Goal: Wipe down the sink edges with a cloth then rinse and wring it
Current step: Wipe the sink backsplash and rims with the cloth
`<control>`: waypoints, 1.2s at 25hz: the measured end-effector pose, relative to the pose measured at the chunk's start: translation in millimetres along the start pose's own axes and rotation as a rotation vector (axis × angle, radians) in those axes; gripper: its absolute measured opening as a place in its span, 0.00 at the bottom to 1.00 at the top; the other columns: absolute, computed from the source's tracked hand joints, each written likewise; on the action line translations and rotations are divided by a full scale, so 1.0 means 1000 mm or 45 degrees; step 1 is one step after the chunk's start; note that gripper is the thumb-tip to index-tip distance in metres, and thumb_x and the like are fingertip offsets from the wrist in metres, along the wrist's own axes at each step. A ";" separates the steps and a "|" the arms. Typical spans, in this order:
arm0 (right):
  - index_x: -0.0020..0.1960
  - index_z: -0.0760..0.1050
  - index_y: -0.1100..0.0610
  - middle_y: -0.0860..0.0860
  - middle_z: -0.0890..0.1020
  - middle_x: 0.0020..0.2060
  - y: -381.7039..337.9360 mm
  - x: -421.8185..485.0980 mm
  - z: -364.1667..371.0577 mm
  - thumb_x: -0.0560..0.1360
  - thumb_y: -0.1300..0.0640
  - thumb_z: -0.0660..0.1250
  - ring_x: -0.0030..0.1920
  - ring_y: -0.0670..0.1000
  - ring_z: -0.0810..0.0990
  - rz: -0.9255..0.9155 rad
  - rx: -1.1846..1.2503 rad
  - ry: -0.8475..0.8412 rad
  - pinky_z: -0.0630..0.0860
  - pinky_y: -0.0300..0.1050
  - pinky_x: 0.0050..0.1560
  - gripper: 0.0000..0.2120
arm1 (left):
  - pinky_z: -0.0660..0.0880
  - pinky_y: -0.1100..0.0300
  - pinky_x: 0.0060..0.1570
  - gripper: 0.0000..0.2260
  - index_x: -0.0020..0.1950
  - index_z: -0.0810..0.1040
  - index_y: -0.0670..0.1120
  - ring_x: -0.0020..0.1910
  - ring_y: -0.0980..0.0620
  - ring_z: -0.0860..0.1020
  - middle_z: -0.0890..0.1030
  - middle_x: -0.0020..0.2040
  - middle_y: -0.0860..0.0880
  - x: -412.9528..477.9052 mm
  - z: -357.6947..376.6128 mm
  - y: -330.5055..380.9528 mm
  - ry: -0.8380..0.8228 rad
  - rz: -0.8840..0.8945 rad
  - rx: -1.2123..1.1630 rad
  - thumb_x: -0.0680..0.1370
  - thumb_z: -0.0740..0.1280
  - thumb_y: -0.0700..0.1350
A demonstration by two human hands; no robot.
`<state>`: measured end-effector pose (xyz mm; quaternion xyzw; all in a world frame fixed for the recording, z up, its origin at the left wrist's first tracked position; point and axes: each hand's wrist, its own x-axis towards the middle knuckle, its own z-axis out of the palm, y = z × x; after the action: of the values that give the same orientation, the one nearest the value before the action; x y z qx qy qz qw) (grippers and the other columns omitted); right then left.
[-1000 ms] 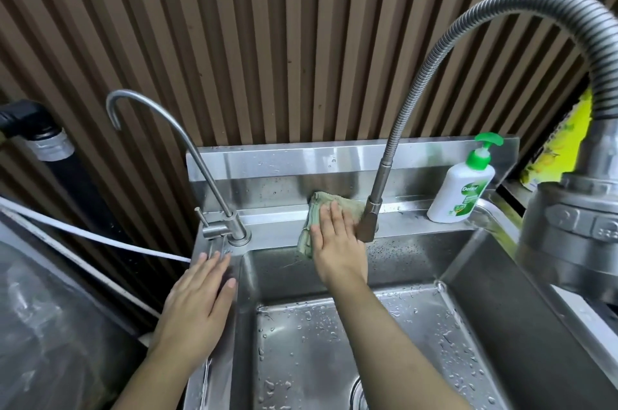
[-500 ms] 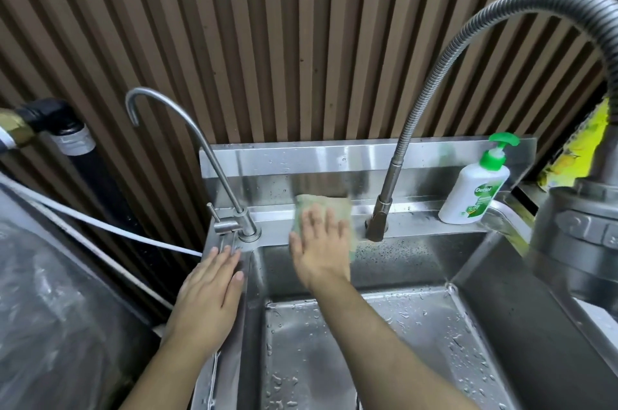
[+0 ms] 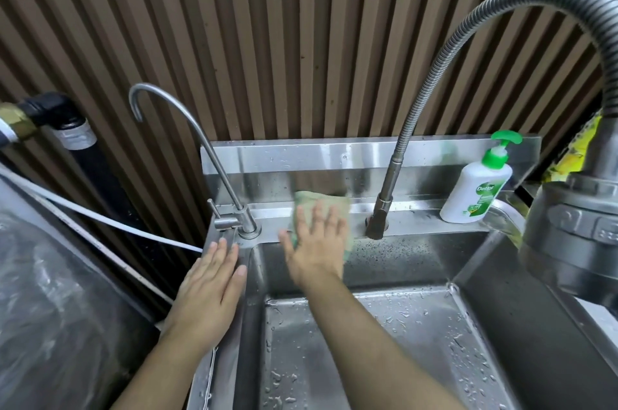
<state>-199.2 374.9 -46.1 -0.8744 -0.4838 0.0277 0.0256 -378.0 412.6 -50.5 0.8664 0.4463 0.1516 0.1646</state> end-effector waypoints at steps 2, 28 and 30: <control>0.75 0.34 0.48 0.56 0.34 0.74 -0.026 -0.001 0.001 0.77 0.36 0.33 0.74 0.61 0.33 -0.235 0.025 -0.045 0.33 0.59 0.72 0.30 | 0.41 0.61 0.73 0.38 0.74 0.53 0.49 0.74 0.61 0.44 0.50 0.75 0.55 -0.001 0.001 0.000 -0.019 -0.001 0.004 0.69 0.35 0.66; 0.76 0.55 0.52 0.49 0.61 0.75 -0.050 0.103 -0.046 0.76 0.53 0.55 0.75 0.55 0.55 -1.115 -0.582 0.837 0.40 0.60 0.72 0.29 | 0.33 0.71 0.67 0.44 0.74 0.56 0.48 0.73 0.57 0.41 0.52 0.74 0.54 0.000 0.000 0.002 0.106 0.076 0.075 0.69 0.27 0.70; 0.76 0.54 0.49 0.47 0.59 0.75 -0.028 0.104 -0.038 0.77 0.50 0.56 0.75 0.55 0.53 -1.069 -0.626 0.866 0.42 0.61 0.72 0.28 | 0.34 0.71 0.67 0.43 0.74 0.58 0.47 0.73 0.56 0.43 0.54 0.74 0.54 0.001 0.000 0.005 0.122 0.072 0.058 0.69 0.28 0.70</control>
<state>-164.8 476.7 -8.4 -0.5482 -0.7452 -0.3794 -0.0154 -373.3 410.9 -48.4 0.8740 0.4324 0.1871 0.1190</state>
